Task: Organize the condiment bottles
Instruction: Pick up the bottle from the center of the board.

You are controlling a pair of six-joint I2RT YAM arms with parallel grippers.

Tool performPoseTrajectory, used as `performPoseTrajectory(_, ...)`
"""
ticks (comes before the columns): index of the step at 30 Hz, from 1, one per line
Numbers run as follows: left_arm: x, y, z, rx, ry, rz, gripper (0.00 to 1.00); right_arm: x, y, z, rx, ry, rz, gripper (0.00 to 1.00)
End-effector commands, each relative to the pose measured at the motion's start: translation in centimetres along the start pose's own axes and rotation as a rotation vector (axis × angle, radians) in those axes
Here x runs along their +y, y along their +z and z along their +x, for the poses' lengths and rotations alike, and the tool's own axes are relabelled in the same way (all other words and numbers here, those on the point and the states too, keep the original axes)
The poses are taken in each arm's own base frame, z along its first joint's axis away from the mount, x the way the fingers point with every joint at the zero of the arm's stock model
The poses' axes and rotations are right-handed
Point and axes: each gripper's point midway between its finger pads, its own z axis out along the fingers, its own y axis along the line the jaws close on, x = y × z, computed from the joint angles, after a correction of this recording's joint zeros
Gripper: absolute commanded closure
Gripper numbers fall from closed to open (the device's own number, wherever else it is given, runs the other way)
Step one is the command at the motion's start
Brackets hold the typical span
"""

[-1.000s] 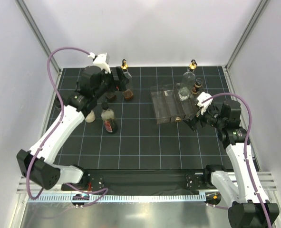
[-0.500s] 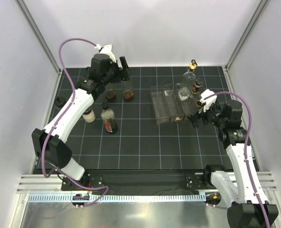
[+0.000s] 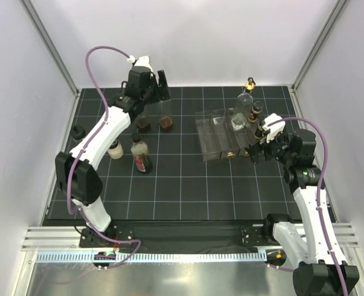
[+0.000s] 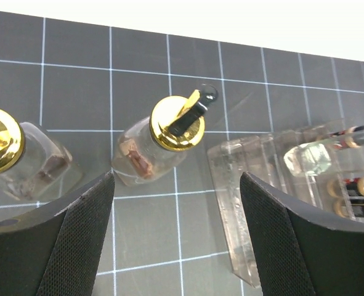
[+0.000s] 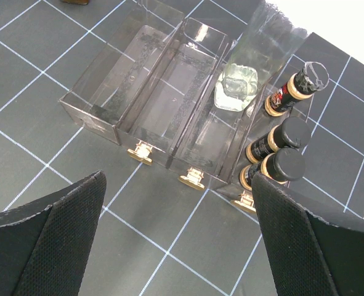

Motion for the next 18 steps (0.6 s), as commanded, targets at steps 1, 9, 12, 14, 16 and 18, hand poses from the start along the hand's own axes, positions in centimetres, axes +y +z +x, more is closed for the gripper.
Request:
performPoseTrajectory(1, -0.3, 0.6, -2.3, -0.077, 0.034, -0.007, 0.2, -0.9, -0.4, -1.9, -0.051, -0.013, 0.035, 0.0)
performPoseTrajectory(9, -0.2, 3.2, -1.8, -0.079, 0.128, -0.005, 0.25, -0.8, -0.3, -1.9, -0.052, -0.014, 0.03, 0.0)
performPoseTrajectory(12, 0.2, 3.8, -1.8, -0.088, 0.15, -0.026, 0.27, -0.8, -0.3, -1.9, -0.051, -0.013, 0.028, 0.0)
performPoseTrajectory(14, 0.3, 4.3, -1.7, -0.091, 0.173, -0.032, 0.28, -0.8, -0.3, -1.9, -0.053, -0.014, 0.027, 0.0)
performPoseTrajectory(16, 0.4, 4.7, -1.7, -0.094, 0.189, -0.037, 0.28, -0.7, -0.3, -1.9, -0.051, -0.012, 0.025, 0.0)
performPoseTrajectory(18, 0.3, 4.8, -1.8, -0.099, 0.201, -0.034, 0.3, -0.7, -0.3, -1.8, -0.048, -0.012, 0.025, 0.0)
